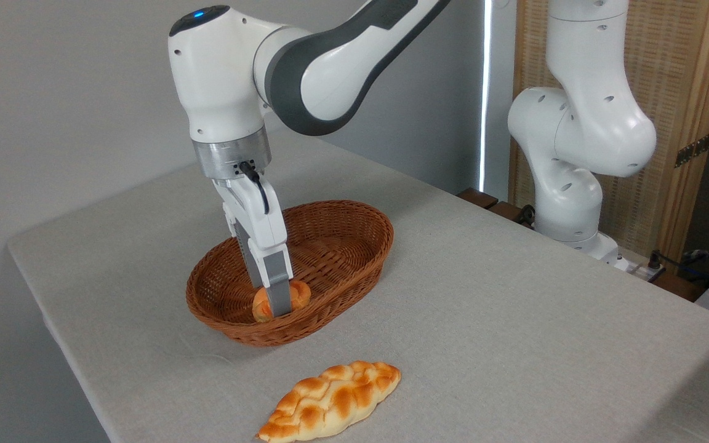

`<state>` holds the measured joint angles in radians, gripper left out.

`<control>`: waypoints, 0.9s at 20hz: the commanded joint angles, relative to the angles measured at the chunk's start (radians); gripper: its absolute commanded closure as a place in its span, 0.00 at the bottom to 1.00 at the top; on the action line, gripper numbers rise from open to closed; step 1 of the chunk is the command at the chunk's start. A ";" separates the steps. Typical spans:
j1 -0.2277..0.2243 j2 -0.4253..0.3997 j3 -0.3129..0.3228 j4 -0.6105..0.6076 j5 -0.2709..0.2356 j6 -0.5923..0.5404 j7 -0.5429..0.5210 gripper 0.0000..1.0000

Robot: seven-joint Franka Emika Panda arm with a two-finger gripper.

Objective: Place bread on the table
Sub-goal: 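Lower the open gripper into the basket around the round bread roll, then close the gripper on the round bread roll inside the basket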

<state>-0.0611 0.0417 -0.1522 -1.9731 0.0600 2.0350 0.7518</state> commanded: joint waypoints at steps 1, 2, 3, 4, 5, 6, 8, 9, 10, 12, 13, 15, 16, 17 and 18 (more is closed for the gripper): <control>-0.014 -0.003 0.003 -0.023 0.026 0.030 0.012 0.00; -0.014 -0.003 0.003 -0.021 0.021 0.031 0.005 0.00; -0.014 -0.003 0.003 -0.021 0.017 0.030 0.003 0.03; -0.014 -0.003 0.003 -0.021 0.015 0.030 0.003 0.08; -0.014 -0.003 0.003 -0.021 0.014 0.030 0.003 0.17; -0.014 -0.003 0.003 -0.021 0.014 0.030 0.008 0.26; -0.014 -0.005 0.003 -0.021 0.014 0.031 0.012 0.44; -0.014 -0.005 0.003 -0.021 0.014 0.030 0.012 0.49; -0.014 -0.005 0.003 -0.021 0.014 0.030 0.014 0.55; -0.014 -0.005 0.003 -0.021 0.014 0.030 0.014 0.60; -0.014 -0.005 0.002 -0.021 0.014 0.030 0.014 0.62; -0.014 -0.005 -0.001 -0.021 0.014 0.030 0.014 0.65; -0.014 -0.005 -0.001 -0.021 0.014 0.030 0.014 0.65; -0.014 -0.005 -0.001 -0.020 0.014 0.030 0.014 0.66; -0.014 -0.006 -0.001 -0.020 0.014 0.030 0.015 0.67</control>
<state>-0.0719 0.0456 -0.1531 -1.9801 0.0691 2.0358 0.7518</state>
